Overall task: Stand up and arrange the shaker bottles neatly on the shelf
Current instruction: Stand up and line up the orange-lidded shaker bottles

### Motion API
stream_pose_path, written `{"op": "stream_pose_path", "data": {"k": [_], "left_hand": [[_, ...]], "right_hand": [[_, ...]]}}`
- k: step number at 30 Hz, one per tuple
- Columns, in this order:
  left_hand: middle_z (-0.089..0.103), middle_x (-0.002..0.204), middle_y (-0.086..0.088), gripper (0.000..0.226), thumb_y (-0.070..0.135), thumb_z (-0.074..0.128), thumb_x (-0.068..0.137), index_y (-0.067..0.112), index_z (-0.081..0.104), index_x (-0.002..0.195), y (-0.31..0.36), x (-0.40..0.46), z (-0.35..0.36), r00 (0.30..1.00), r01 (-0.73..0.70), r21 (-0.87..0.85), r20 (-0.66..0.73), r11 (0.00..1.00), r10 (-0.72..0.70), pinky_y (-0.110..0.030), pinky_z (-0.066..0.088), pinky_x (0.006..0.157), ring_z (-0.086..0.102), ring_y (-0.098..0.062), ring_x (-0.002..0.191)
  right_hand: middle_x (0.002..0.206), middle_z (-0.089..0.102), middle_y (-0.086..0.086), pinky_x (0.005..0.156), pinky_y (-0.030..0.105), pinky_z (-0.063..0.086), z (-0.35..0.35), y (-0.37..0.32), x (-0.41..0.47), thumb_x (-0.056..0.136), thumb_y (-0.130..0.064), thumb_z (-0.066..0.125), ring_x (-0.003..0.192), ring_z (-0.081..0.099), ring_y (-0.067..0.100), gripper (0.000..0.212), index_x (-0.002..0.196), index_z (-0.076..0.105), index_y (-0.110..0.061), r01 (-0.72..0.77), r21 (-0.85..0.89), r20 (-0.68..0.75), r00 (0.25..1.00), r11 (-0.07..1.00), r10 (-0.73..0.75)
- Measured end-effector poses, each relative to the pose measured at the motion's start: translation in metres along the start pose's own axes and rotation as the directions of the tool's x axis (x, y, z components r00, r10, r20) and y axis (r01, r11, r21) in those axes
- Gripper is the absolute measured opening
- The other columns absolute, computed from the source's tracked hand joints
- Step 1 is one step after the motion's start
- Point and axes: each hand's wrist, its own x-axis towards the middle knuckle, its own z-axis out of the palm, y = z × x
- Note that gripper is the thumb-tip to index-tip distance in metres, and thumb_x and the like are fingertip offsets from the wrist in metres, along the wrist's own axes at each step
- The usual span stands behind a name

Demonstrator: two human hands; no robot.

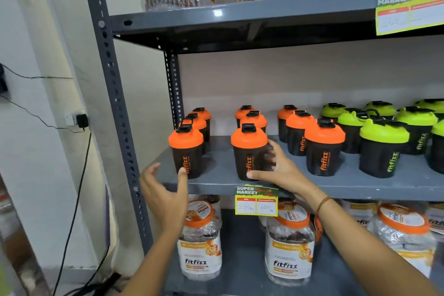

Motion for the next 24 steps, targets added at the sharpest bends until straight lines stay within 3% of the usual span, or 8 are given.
{"op": "stream_pose_path", "data": {"k": [2, 6, 9, 13, 16, 20, 24], "left_hand": [[0.043, 0.114, 0.018, 0.032, 0.037, 0.055, 0.086, 0.031, 0.046, 0.117, 0.009, -0.019, 0.005, 0.989, -0.149, 0.027, 0.023, 0.989, 0.148, -0.038, 0.043, 0.090, 0.042, -0.004, 0.108], [0.051, 0.124, 0.012, 0.031, 0.024, 0.044, 0.094, 0.026, 0.050, 0.124, 0.028, -0.032, 0.030, 0.860, -0.414, 0.113, 0.374, 0.903, 0.347, -0.027, 0.035, 0.102, 0.040, 0.000, 0.119], [0.050, 0.141, -0.007, 0.040, 0.024, 0.039, 0.099, 0.014, 0.046, 0.137, 0.037, -0.031, 0.047, 0.758, -0.487, 0.207, 0.582, 0.848, 0.294, -0.025, 0.023, 0.110, 0.039, -0.016, 0.132], [0.039, 0.149, -0.009, 0.048, 0.031, 0.029, 0.101, 0.009, 0.037, 0.143, 0.037, -0.023, 0.061, 0.660, -0.536, 0.357, 0.743, 0.765, 0.115, -0.032, 0.017, 0.116, 0.032, -0.019, 0.139], [0.039, 0.150, -0.008, 0.049, 0.034, 0.027, 0.101, 0.010, 0.037, 0.143, 0.035, -0.017, 0.063, 0.613, -0.568, 0.399, 0.788, 0.720, 0.047, -0.032, 0.018, 0.116, 0.032, -0.017, 0.139], [0.038, 0.150, -0.007, 0.050, 0.035, 0.026, 0.101, 0.011, 0.037, 0.143, 0.031, -0.015, 0.064, 0.595, -0.584, 0.395, 0.802, 0.709, 0.043, -0.030, 0.020, 0.114, 0.033, -0.016, 0.138], [0.043, 0.147, -0.006, 0.050, 0.036, 0.026, 0.101, 0.012, 0.041, 0.142, 0.027, -0.018, 0.064, 0.621, -0.594, 0.394, 0.778, 0.701, 0.089, -0.029, 0.023, 0.113, 0.037, -0.015, 0.136]], "right_hand": [[0.123, 0.047, -0.029, 0.101, 0.030, 0.043, -0.005, 0.002, 0.001, 0.043, -0.066, 0.089, 0.121, 0.050, 0.000, 0.127, 0.149, 0.026, -0.039, -0.020, 0.078, 0.026, 0.999, 0.997, 0.018], [0.136, 0.054, -0.008, 0.101, 0.034, 0.049, -0.013, 0.004, 0.005, 0.065, -0.042, 0.086, 0.127, 0.052, 0.010, 0.107, 0.153, 0.028, -0.028, -0.063, 0.230, 0.063, 0.997, 0.971, 0.050], [0.124, 0.055, -0.015, 0.089, 0.022, 0.048, -0.012, 0.007, 0.007, 0.084, -0.018, 0.076, 0.126, 0.052, 0.011, 0.081, 0.152, 0.032, -0.024, -0.047, 0.269, 0.029, 0.999, 0.962, 0.041], [0.119, 0.057, -0.016, 0.077, 0.011, 0.046, -0.012, 0.011, 0.007, 0.089, -0.010, 0.067, 0.114, 0.055, 0.000, 0.058, 0.140, 0.045, -0.028, -0.027, 0.363, -0.025, 0.999, 0.931, 0.039], [0.123, 0.060, -0.007, 0.088, 0.019, 0.048, -0.019, -0.003, 0.014, 0.090, -0.004, 0.061, 0.114, 0.058, 0.007, 0.044, 0.125, 0.056, -0.030, -0.001, 0.450, -0.155, 0.985, 0.893, 0.079], [0.123, 0.065, -0.006, 0.093, 0.024, 0.048, -0.041, -0.045, 0.045, 0.086, -0.005, 0.064, 0.112, 0.059, 0.010, 0.038, 0.115, 0.064, -0.030, 0.185, 0.307, -0.319, 0.944, 0.933, -0.082], [0.123, 0.065, -0.002, 0.096, 0.031, 0.049, -0.068, -0.094, 0.100, 0.082, -0.016, 0.070, 0.111, 0.060, 0.015, 0.035, 0.113, 0.067, -0.031, 0.269, -0.152, -0.340, 0.889, 0.951, -0.306]]}}
